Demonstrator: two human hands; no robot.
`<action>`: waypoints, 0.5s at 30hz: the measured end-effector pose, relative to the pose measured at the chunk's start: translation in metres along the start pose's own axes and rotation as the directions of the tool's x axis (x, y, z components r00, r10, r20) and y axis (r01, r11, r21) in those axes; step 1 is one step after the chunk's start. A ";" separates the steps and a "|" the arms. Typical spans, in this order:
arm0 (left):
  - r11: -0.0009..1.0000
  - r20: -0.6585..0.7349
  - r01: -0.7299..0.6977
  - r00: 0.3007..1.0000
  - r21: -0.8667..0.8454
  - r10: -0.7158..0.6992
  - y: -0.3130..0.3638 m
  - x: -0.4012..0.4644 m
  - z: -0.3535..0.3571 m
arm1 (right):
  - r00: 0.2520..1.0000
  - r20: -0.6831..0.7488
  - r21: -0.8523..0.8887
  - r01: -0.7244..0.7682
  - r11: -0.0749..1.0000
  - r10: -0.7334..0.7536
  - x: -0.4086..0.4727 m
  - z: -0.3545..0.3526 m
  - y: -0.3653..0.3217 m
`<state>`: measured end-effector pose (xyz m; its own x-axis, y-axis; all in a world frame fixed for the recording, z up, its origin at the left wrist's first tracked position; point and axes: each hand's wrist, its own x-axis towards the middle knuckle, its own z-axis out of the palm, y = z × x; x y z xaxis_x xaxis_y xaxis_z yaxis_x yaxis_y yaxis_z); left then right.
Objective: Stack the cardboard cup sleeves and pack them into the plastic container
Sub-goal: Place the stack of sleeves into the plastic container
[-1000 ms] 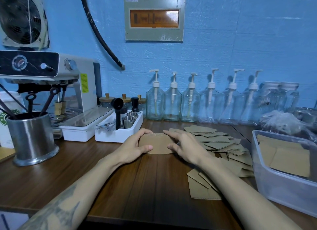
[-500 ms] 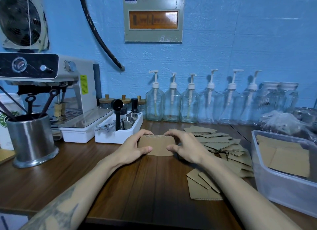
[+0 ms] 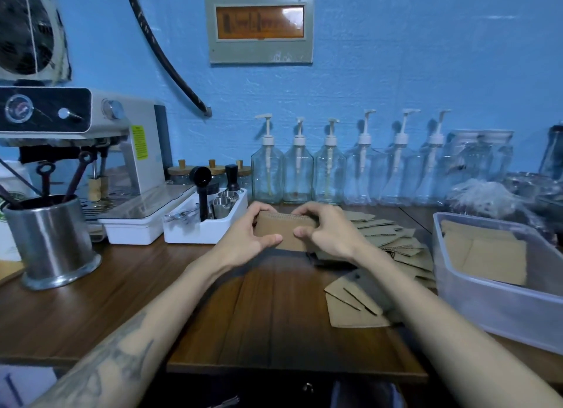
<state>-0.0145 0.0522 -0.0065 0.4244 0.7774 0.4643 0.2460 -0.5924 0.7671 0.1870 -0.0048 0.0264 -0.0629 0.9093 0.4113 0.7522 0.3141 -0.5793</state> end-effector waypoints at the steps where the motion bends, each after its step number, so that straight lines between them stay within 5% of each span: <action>1: 1.000 0.000 -0.015 1.000 -0.017 0.015 0.009 0.004 0.004 | 1.000 -0.019 0.006 -0.015 1.000 0.015 -0.003 -0.009 -0.001; 15: 0.944 0.185 -0.158 0.959 -0.289 0.217 0.138 0.045 0.146 | 0.941 -0.289 -0.230 -0.250 0.941 0.179 -0.110 -0.180 0.010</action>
<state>0.1659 -0.0253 0.0556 0.6214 0.5777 0.5293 -0.0866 -0.6207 0.7792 0.3198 -0.1503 0.1019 0.2649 0.8327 0.4863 0.8741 0.0056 -0.4857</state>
